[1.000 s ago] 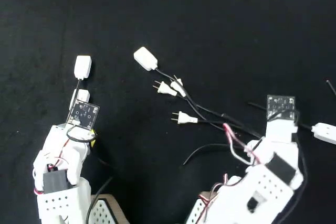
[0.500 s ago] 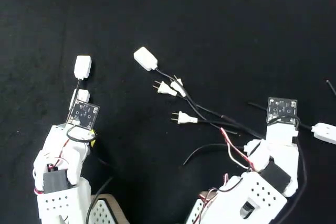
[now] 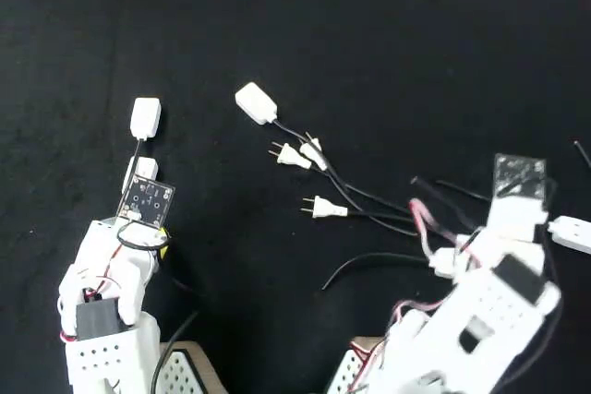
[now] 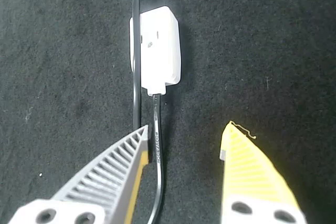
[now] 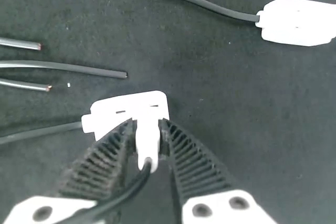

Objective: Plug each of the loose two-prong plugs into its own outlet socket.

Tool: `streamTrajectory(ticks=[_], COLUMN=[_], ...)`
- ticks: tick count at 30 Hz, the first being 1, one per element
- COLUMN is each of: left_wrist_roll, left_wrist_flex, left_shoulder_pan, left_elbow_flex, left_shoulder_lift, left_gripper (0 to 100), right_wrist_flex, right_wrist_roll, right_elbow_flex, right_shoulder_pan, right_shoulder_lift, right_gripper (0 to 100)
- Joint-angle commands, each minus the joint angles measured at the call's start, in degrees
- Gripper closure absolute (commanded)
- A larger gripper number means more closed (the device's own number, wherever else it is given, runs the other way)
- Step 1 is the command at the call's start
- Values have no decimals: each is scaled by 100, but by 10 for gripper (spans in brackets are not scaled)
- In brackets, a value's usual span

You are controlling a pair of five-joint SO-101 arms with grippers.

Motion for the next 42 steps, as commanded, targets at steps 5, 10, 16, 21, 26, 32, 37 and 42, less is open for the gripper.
streamTrajectory(ticks=[5,10,16,21,26,32,37,42], left_wrist_roll=[-44,-44,-44,-44,-44,-44,-44,-44], left_wrist_flex=[35,35,35,35,35,35,26,26], left_shoulder_pan=[-31,-31,-31,-22,-22,-31,-40,-40], left_elbow_flex=[110,110,110,110,110,110,110,110], left_shoulder_lift=[-53,-53,-53,-53,-53,-53,-53,-53], left_gripper=[773,773,773,773,773,773,773,773], right_wrist_flex=[62,-290,-316,-334,-334,-343,-448,-888], right_wrist_roll=[352,554,519,519,510,-26,-70,70], right_elbow_flex=[-787,-426,-180,-259,-382,-409,-391,-163], right_shoulder_pan=[721,862,721,712,545,-9,-114,158], right_shoulder_lift=[875,866,866,866,866,866,866,875], right_gripper=[987,987,987,987,987,987,987,987])
